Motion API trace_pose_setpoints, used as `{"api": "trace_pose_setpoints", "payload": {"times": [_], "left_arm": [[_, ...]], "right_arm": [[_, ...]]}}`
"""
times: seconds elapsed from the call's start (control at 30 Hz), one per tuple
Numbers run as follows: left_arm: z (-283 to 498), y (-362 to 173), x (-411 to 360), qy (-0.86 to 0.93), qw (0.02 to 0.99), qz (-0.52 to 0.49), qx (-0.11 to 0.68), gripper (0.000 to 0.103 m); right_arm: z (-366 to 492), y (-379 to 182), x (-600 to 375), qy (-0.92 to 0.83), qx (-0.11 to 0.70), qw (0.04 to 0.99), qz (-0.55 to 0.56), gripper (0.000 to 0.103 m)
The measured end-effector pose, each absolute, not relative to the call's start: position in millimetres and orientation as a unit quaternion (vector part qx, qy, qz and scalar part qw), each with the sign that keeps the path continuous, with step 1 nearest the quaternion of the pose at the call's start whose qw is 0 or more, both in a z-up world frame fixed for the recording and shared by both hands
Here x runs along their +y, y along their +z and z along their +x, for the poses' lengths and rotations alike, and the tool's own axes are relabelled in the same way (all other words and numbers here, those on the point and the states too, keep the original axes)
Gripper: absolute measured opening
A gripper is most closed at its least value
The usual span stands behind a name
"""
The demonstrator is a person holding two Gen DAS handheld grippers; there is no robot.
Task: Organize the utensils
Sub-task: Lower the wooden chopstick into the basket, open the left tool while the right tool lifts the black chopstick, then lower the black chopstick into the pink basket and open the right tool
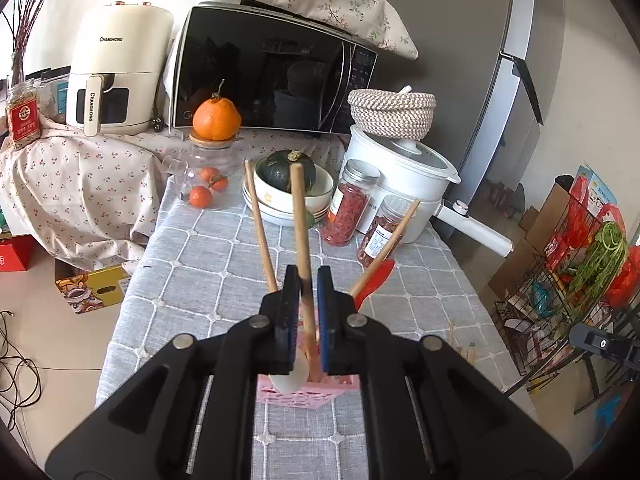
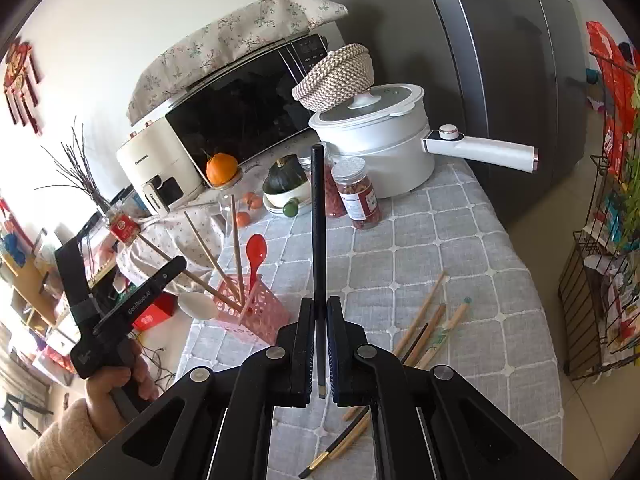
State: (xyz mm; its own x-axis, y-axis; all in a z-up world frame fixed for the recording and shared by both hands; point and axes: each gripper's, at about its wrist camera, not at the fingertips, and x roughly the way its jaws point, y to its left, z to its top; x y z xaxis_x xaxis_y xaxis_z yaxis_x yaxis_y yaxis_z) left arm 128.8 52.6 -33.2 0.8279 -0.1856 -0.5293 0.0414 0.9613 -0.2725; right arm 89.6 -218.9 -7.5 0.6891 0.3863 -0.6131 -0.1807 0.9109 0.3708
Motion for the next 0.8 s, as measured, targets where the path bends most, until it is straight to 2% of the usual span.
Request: {"api": "trace_pose_setpoints", "payload": {"times": [0.07,0.13,0.3,0.37,0.57,0.8], "left_arm": [[126.4,-28.6,54.2,-0.062,0.949,-0.132,0.280,0.038],[121.7,-21.3,57.1,-0.056,0.953,-0.135,0.266,0.051],[111.4,-7.9,67.5,-0.043,0.956,-0.138,0.256,0.058],[106.0,-4.4,71.2,-0.035,0.957,-0.131,0.258,0.066],[86.6,-2.9,87.6,-0.029,0.952,-0.103,0.286,0.082],[75.6,-22.8,105.1,-0.049,0.930,-0.095,0.353,0.084]], "right_arm": [[88.6,-4.9,-218.5,0.157,0.357,0.910,0.143,0.006],[87.9,-1.5,-217.6,0.160,0.351,0.911,0.147,0.006],[87.6,10.2,-211.4,0.171,0.331,0.915,0.157,0.006],[88.2,15.0,-205.4,0.179,0.323,0.916,0.158,0.006],[95.2,23.2,-181.5,0.191,0.310,0.917,0.164,0.006],[104.4,27.7,-157.1,0.194,0.287,0.922,0.174,0.006]]}}
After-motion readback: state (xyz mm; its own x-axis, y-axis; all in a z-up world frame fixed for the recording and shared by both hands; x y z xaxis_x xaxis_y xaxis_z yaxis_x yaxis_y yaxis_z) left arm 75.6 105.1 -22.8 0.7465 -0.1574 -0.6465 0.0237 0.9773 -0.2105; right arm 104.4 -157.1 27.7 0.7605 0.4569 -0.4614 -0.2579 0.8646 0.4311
